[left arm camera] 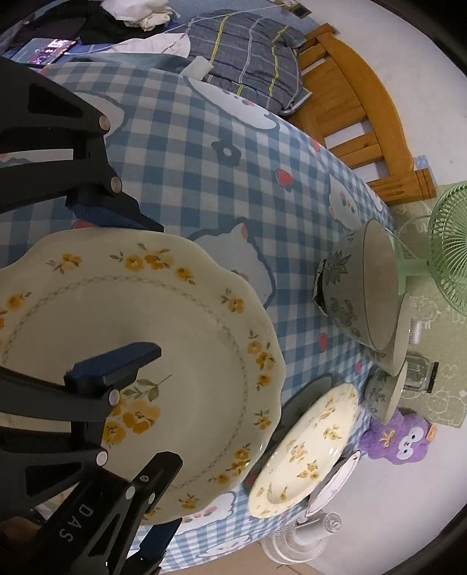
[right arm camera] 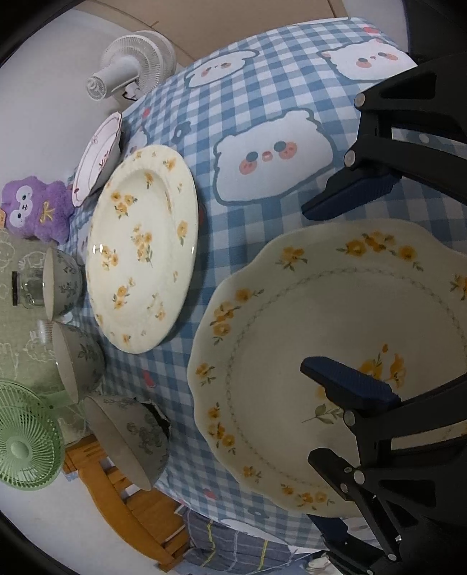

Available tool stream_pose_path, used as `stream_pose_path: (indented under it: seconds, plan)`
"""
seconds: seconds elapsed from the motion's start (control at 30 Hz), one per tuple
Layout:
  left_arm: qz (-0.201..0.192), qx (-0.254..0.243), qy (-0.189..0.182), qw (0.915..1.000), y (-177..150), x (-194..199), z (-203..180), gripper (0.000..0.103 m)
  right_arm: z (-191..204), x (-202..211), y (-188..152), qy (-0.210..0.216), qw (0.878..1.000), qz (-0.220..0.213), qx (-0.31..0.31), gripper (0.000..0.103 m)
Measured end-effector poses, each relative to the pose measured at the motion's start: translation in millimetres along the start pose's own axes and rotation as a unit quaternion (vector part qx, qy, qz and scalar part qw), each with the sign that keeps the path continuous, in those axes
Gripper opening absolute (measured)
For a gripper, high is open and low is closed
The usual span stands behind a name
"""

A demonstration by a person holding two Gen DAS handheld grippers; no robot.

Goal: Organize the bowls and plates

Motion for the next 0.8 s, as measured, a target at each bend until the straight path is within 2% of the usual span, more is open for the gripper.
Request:
stream_pose_path:
  seconds: [0.13, 0.4, 0.8]
  plan:
    - [0.008, 0.001, 0.001, 1.0, 1.8, -5.1, 2.2, 0.056, 0.5, -4.0, 2.0, -0.009, 1.0, 0.008, -0.004, 0.072]
    - [0.01, 0.004, -0.009, 0.9999, 6.0, -8.5, 3.9, 0.056, -4.0, -10.6, 4.3, -0.015, 1.0, 0.015, -0.016, 0.065]
    - [0.019, 0.003, -0.021, 0.9996, 7.4, -8.9, 7.3, 0.055, -2.4, -2.5, -0.1, -0.023, 0.999, 0.02, -0.012, 0.062]
Point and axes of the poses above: each gripper's, at about its wrist camera, not at the fingertips, and x roughly against the way its jaws point, z to its left, y to its top, the point moved 3 cm from there along -x, roughly the way its jaws point, and after that the axes turned 3 degrees about -z, right-handed, at the moved point
